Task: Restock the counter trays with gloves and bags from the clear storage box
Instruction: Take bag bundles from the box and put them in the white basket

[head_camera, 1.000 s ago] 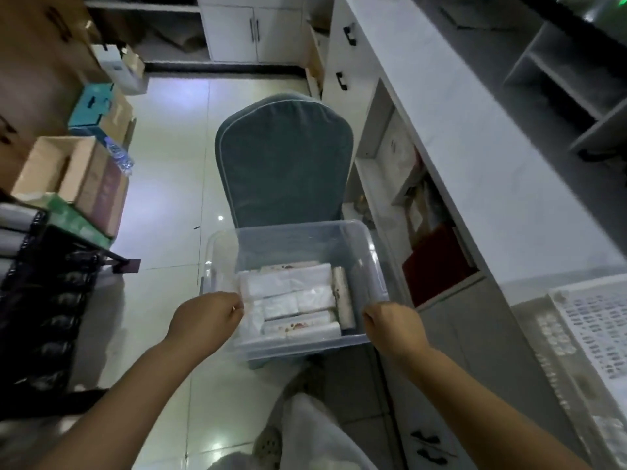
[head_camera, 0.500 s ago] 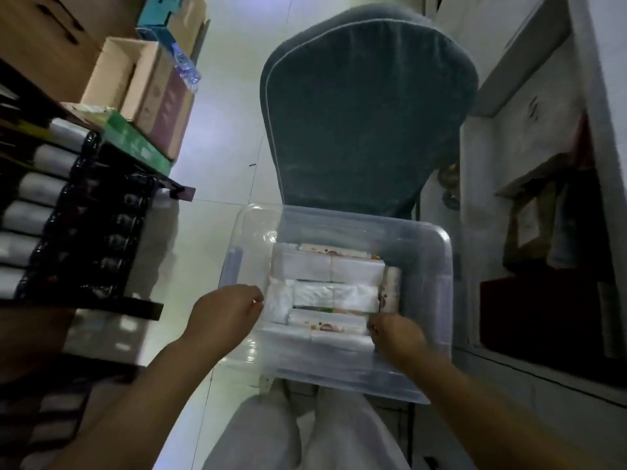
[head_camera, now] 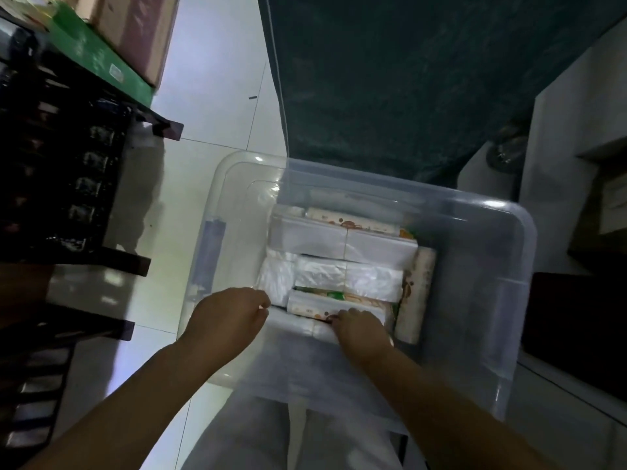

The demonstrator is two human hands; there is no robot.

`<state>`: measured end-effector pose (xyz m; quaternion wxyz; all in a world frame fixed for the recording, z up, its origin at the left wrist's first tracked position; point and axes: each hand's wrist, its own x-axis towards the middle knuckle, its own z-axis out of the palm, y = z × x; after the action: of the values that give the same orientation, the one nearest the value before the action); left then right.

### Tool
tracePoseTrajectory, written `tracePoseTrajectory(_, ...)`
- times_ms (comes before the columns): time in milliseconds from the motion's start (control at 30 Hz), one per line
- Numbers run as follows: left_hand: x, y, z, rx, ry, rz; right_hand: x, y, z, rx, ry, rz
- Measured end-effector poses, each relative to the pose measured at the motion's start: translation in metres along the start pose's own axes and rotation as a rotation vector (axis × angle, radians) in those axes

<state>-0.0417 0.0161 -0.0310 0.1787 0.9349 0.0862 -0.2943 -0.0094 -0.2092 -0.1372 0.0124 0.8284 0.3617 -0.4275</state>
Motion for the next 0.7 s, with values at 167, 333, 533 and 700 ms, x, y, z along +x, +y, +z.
tracePoseTrajectory(167,0.01,-0.007,0.01,0.023,-0.055,-0.002,0.004,0.003,-0.013,0.112,0.088,0.074)
tracePoseTrajectory(333,0.018,0.005,0.014,0.084,-0.131,0.105,-0.015,0.008,-0.036,0.288,0.208,0.13)
tracePoseTrajectory(533,0.031,0.041,0.006,0.068,-0.132,0.323,-0.052,0.009,-0.081,0.303,0.275,0.044)
tracePoseTrajectory(700,0.03,0.052,-0.019,0.135,-0.053,0.288,-0.067,0.014,-0.118,0.328,0.409,-0.016)
